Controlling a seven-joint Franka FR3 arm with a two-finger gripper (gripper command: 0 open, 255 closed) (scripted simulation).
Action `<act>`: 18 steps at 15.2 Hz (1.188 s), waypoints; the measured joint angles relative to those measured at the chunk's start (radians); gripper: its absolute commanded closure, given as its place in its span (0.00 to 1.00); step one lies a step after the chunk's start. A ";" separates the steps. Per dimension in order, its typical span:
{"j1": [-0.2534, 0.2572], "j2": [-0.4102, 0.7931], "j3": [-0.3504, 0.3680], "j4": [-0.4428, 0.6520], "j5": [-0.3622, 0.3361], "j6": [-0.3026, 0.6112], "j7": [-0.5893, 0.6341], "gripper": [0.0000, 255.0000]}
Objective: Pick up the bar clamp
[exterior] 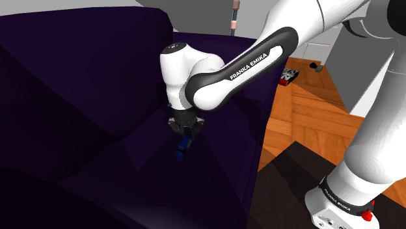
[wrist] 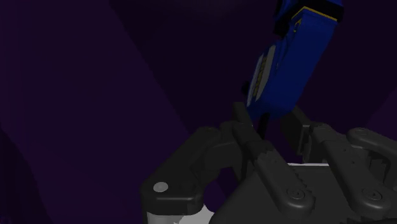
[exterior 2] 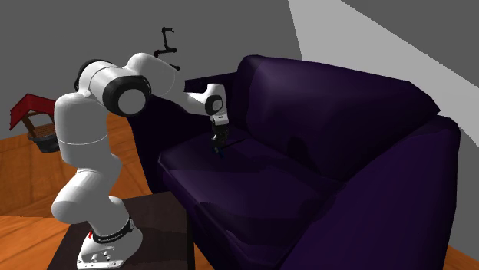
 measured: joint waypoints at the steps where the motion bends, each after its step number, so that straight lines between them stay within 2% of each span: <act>1: 0.000 0.000 0.000 0.000 0.000 0.000 0.000 1.00; 8: -0.001 -0.004 0.002 0.001 0.004 -0.004 -0.002 1.00; 18: -0.030 -0.090 0.029 0.051 0.092 -0.101 -0.071 1.00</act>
